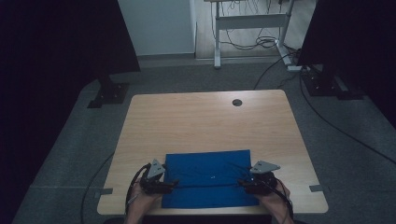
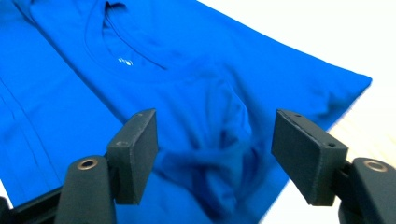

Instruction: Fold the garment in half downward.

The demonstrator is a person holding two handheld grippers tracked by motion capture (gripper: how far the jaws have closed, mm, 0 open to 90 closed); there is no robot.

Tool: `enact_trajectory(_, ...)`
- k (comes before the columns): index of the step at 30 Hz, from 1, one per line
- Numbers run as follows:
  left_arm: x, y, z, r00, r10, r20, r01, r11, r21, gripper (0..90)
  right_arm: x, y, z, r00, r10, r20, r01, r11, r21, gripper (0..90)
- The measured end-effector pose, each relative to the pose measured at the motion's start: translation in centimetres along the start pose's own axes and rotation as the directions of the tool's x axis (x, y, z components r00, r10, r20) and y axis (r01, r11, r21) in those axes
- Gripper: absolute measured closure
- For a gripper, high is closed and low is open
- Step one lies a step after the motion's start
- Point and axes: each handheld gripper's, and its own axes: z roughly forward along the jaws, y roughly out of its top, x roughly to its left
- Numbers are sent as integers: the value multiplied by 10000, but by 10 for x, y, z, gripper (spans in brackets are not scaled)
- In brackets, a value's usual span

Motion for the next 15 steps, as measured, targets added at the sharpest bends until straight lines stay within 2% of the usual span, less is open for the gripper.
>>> enact_trajectory(9,3,18,23,9976,36,685,-43,9999,99,286,-2,18,18,9981,151,-604,-158,9998,-99,341)
enact_trajectory(12,3,20,27,9972,153,730,-162,9998,129,296,-4,23,25,9965,230,-798,-236,9997,-65,354)
enact_trajectory(15,4,23,36,9963,148,848,-163,9997,173,325,-5,27,32,9964,87,-842,-89,10000,-20,382)
